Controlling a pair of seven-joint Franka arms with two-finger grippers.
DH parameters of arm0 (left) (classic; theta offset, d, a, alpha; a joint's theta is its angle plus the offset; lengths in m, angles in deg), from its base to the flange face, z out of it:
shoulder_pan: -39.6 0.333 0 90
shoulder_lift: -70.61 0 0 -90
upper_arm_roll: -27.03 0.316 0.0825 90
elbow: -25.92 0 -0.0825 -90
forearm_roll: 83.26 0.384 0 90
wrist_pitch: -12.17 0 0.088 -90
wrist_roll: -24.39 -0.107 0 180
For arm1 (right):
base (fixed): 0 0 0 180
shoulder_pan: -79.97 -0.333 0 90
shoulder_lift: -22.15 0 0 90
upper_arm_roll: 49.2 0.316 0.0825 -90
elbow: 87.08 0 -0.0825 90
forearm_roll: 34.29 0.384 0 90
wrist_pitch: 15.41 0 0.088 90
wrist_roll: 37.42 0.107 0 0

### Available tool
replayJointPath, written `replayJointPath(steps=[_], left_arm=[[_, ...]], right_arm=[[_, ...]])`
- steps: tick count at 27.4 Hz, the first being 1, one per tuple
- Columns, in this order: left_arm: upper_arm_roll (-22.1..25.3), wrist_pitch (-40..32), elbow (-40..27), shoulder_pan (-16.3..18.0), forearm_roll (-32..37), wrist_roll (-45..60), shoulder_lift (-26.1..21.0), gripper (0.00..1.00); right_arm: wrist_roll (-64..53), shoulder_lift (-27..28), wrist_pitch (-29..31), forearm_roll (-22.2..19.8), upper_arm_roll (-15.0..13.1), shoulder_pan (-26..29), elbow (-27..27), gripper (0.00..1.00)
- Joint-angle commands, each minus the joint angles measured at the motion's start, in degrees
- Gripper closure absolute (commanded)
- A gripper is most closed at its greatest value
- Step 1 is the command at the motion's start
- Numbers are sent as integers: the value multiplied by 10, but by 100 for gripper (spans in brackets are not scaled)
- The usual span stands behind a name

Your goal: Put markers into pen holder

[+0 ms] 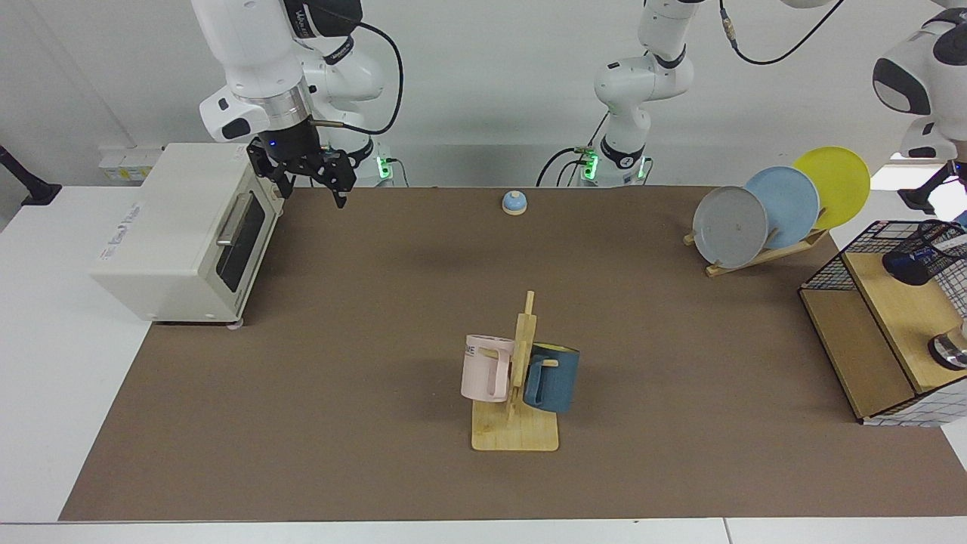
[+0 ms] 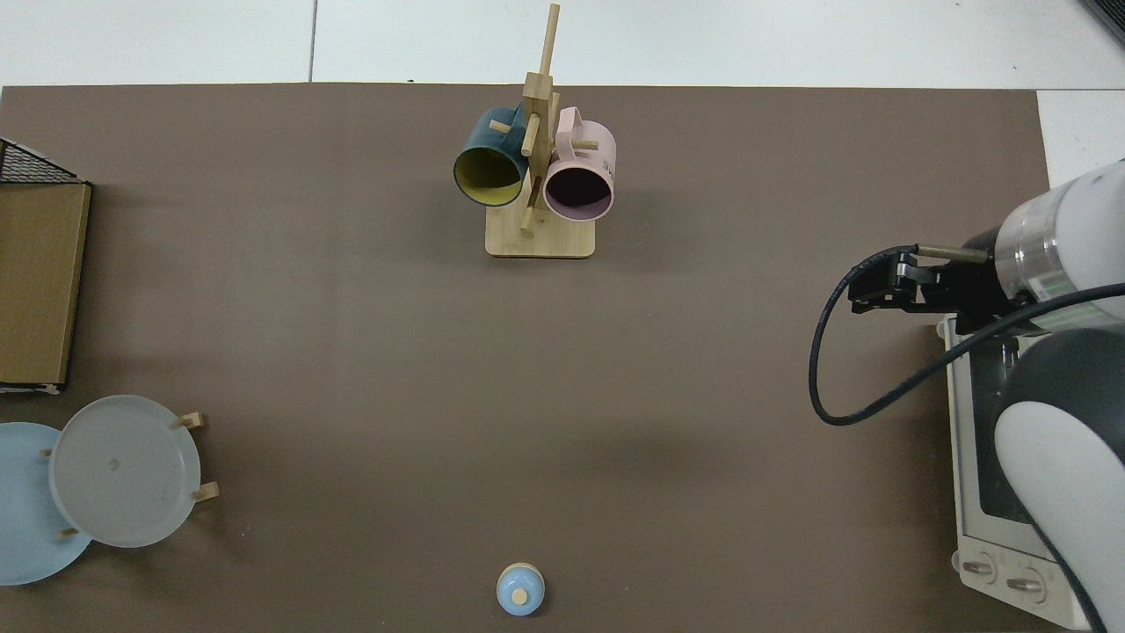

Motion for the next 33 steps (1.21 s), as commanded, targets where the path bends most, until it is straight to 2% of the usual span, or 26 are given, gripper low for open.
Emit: replayJointPath(steps=[1,6,12,19,33], left_arm=[[-25,-93,43,-11,-51,10,10,0],[-42,-152,49,-11,-100,36,35,0],[-68,-222,49,-4,-161,126,51,0],[-105,-291,51,-1,-216,282,57,0],[-172,-367,57,-4,-316,606,72,0]], right_arm=[[8,-5,7,11,6,8,7,0],[8,-5,7,11,6,8,7,0],[8,-5,7,11,6,8,7,0],[8,-5,7,11,6,8,7,0],[8,-5,7,11,6,8,7,0]])
